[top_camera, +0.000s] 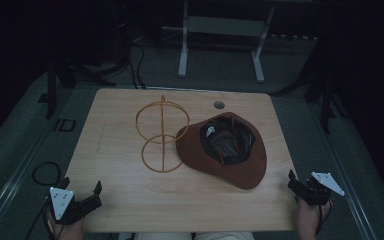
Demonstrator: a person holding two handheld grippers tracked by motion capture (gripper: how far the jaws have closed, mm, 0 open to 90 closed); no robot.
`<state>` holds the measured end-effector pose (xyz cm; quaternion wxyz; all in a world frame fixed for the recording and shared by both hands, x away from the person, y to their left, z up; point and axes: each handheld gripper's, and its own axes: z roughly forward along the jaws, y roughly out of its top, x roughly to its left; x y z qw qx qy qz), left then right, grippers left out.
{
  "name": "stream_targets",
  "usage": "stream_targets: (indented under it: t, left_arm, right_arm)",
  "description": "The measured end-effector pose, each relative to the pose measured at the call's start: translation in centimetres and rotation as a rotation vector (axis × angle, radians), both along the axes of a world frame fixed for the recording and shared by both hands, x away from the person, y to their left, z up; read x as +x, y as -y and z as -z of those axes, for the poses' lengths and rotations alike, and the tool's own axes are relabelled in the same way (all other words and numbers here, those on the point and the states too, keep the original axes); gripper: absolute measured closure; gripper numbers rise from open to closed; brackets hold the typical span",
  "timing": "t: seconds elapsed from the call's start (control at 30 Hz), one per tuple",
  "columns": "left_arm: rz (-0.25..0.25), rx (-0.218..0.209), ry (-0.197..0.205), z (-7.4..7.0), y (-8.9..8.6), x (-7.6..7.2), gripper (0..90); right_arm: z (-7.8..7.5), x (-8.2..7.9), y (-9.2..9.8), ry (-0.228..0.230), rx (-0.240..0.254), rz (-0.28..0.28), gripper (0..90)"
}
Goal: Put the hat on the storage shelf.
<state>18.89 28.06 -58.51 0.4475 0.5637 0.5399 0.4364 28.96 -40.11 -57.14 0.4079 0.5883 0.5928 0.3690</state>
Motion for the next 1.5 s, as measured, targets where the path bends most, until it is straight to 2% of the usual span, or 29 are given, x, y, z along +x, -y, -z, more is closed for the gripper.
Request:
stream_targets:
  t: [0.13, 0.17, 0.3, 0.33, 0.4, 0.47, 0.53, 0.6, 0.73, 0.87, 0.97, 1.03, 1.07, 1.13, 1.17, 1.23, 1.33, 1.5]
  left_arm:
    - [0.013, -0.001, 0.005, -0.1, 0.2, 0.0, 1.2]
    - [0.017, 0.009, 0.004, -0.1, 0.4, 0.0, 1.2]
    - [0.026, 0.015, 0.007, -0.1, 0.6, 0.0, 1.2]
    - [0.04, 0.014, 0.005, -0.1, 0.7, 0.0, 1.2]
    - [0.019, 0.034, -0.028, -0.2, 0.9, 0.1, 1.2]
    - [0.028, 0.01, -0.028, -0.3, 1.0, 0.0, 1.2]
    - [0.025, 0.01, -0.024, -0.5, 1.2, -0.1, 1.2]
    - [0.031, 0.019, -0.011, -0.6, 1.4, -0.2, 1.2]
    - [0.059, 0.018, -0.011, -0.8, 2.0, -0.3, 1.2]
    - [0.081, 0.013, -0.018, -0.9, 2.6, -0.3, 1.3]
    - [0.138, -0.029, -0.029, -1.1, 3.1, -0.3, 1.2]
    - [0.171, -0.028, -0.028, -1.2, 3.4, -0.4, 1.2]
    - [0.171, -0.028, -0.028, -1.2, 3.4, -0.4, 1.2]
    - [0.176, -0.013, -0.019, -1.3, 3.8, -0.6, 1.2]
    - [0.181, -0.009, -0.015, -1.4, 4.0, -0.6, 1.2]
    - [0.185, -0.011, -0.013, -1.4, 4.0, -0.6, 1.2]
    - [0.195, -0.009, -0.014, -1.4, 4.2, -0.6, 1.2]
    - [0.206, -0.01, -0.019, -1.4, 4.2, -0.6, 1.2]
  right_arm:
    - [0.0, 0.0, 0.0, -0.001, -0.001, -0.011, 13.6]
    - [0.0, 0.0, 0.1, -0.007, 0.013, -0.04, 13.7]
    - [0.0, 0.1, 0.2, -0.01, 0.02, -0.044, 13.7]
    - [0.0, 0.1, 0.0, -0.014, 0.001, -0.039, 13.7]
    - [0.0, 0.1, -0.3, -0.026, -0.017, -0.05, 13.7]
    - [0.1, 0.2, -0.8, -0.04, -0.049, -0.071, 13.9]
    - [0.0, 0.2, -1.2, -0.054, -0.047, -0.099, 13.9]
    - [-0.5, 0.4, -1.6, -0.081, -0.031, -0.134, 13.9]
    - [-2.0, 0.5, -2.6, -0.084, -0.026, -0.169, 13.9]
    - [-3.5, 1.4, -3.7, -0.09, -0.026, -0.227, 13.9]
    - [-4.4, 2.2, -4.4, -0.098, -0.013, -0.252, 13.8]
    - [-5.0, 3.0, -4.9, -0.113, 0.012, -0.271, 12.8]
    - [-5.0, 3.0, -4.9, -0.113, 0.012, -0.271, 12.8]
    - [-5.9, 4.0, -5.7, -0.107, -0.008, -0.263, 10.4]
    - [-6.1, 4.3, -6.0, -0.095, -0.017, -0.254, 13.1]
    - [-6.5, 4.8, -6.6, -0.099, -0.003, -0.291, 12.5]
    - [-6.8, 5.7, -7.7, -0.098, -0.015, -0.29, 12.9]
    - [-7.4, 7.7, -9.2, -0.118, -0.006, -0.303, 14.2]
